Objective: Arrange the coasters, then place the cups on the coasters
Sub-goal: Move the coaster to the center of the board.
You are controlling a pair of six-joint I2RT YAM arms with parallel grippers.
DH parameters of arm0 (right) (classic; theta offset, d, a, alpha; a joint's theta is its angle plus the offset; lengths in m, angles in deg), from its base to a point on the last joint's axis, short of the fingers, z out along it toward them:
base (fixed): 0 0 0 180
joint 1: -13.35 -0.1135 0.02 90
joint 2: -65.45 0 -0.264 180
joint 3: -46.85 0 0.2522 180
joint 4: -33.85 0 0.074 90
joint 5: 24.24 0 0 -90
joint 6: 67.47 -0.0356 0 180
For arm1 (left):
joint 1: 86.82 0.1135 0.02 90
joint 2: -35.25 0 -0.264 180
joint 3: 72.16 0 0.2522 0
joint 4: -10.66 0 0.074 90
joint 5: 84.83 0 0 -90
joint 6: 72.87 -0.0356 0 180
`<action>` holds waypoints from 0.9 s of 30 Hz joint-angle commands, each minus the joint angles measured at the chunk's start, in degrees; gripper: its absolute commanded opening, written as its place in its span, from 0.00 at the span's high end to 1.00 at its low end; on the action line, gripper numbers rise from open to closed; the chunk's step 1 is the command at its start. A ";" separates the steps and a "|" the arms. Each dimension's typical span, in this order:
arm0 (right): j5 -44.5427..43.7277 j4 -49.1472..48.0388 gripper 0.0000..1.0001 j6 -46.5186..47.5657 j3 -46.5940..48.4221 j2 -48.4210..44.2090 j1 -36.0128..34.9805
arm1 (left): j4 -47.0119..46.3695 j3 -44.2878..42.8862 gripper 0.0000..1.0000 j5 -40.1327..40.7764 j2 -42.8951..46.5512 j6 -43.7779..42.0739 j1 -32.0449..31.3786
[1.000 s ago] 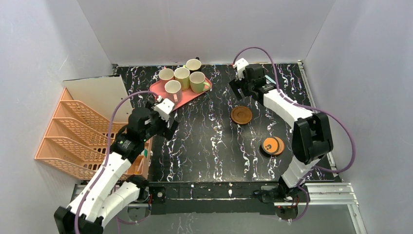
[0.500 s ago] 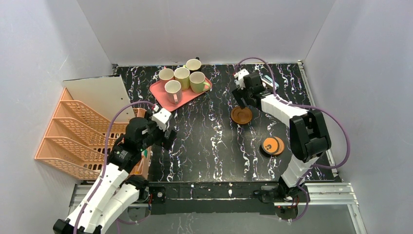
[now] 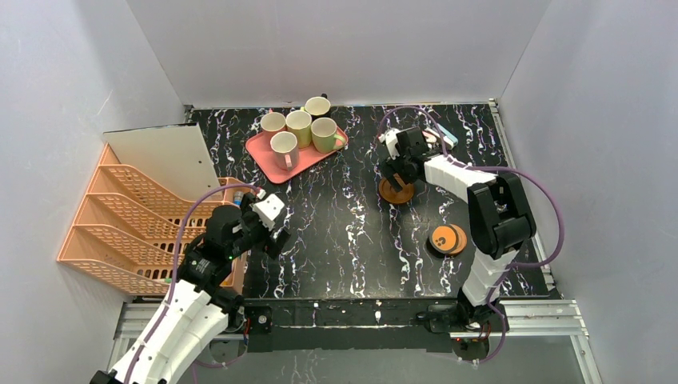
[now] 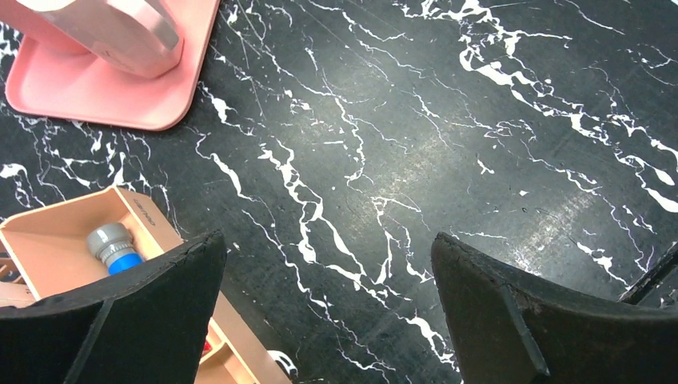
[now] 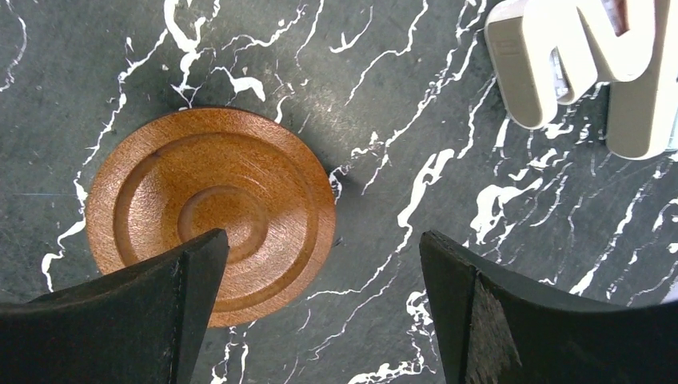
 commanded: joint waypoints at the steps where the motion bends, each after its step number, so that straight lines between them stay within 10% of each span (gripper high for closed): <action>1: 1.03 1.56 0.01 1.35 1.62 2.32 0.27 | 0.02 0.24 0.02 -2.59 2.46 -2.13 0.21; 27: 16.13 6.39 0.01 3.64 2.40 5.19 -6.75 | 1.73 0.62 0.02 -3.77 2.81 -4.46 0.73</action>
